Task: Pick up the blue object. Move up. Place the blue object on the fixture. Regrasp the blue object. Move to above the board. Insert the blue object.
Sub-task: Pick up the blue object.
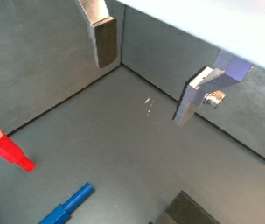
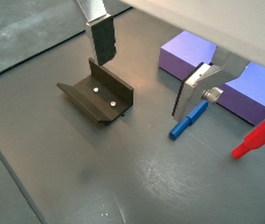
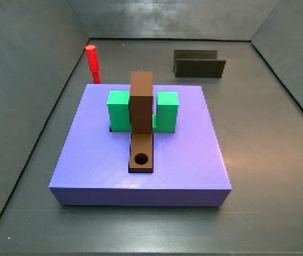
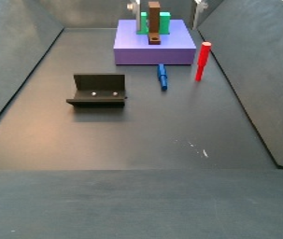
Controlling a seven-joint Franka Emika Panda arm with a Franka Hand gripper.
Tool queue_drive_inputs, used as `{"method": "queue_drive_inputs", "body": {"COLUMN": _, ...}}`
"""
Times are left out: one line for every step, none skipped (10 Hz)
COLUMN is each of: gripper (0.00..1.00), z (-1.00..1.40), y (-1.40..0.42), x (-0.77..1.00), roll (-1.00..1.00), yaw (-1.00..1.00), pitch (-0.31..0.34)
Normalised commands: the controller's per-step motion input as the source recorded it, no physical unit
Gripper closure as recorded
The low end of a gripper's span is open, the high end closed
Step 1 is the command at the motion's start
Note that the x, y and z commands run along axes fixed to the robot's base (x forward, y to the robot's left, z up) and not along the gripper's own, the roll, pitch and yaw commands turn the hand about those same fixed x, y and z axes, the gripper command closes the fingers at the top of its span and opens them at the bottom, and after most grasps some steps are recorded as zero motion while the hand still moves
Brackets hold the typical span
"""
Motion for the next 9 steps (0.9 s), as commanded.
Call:
{"method": "queue_drive_inputs", "body": {"gripper": 0.00, "z": 0.00, "y": -0.03, "x": 0.00, "roll": 0.00, "yaw": 0.00, "pitch": 0.000}}
{"method": "queue_drive_inputs", "body": {"gripper": 0.00, "z": 0.00, "y": -0.02, "x": 0.00, "roll": 0.00, "yaw": 0.00, "pitch": 0.000}}
{"method": "queue_drive_inputs", "body": {"gripper": 0.00, "z": -0.10, "y": -0.17, "x": 0.00, "roll": -0.04, "yaw": 0.00, "pitch": -0.027}}
{"method": "queue_drive_inputs", "body": {"gripper": 0.00, "z": -0.27, "y": -0.54, "x": 0.07, "roll": -0.03, "yaw": 0.00, "pitch": 0.000}}
{"method": "queue_drive_inputs", "body": {"gripper": 0.00, "z": -0.45, "y": -0.81, "x": 0.08, "roll": -0.07, "yaw": 0.00, "pitch": 0.000}}
{"method": "queue_drive_inputs", "body": {"gripper": 0.00, "z": -0.66, "y": -1.00, "x": -0.05, "roll": -0.03, "yaw": -0.07, "pitch": -0.049}}
{"method": "queue_drive_inputs", "body": {"gripper": 0.00, "z": -0.69, "y": -1.00, "x": -0.01, "roll": -0.06, "yaw": 0.00, "pitch": -0.066}}
{"method": "queue_drive_inputs", "body": {"gripper": 0.00, "z": -0.79, "y": -0.99, "x": 0.00, "roll": -0.07, "yaw": 0.00, "pitch": -0.059}}
{"method": "queue_drive_inputs", "body": {"gripper": 0.00, "z": -0.74, "y": -0.86, "x": 0.00, "roll": -0.11, "yaw": 0.00, "pitch": -0.067}}
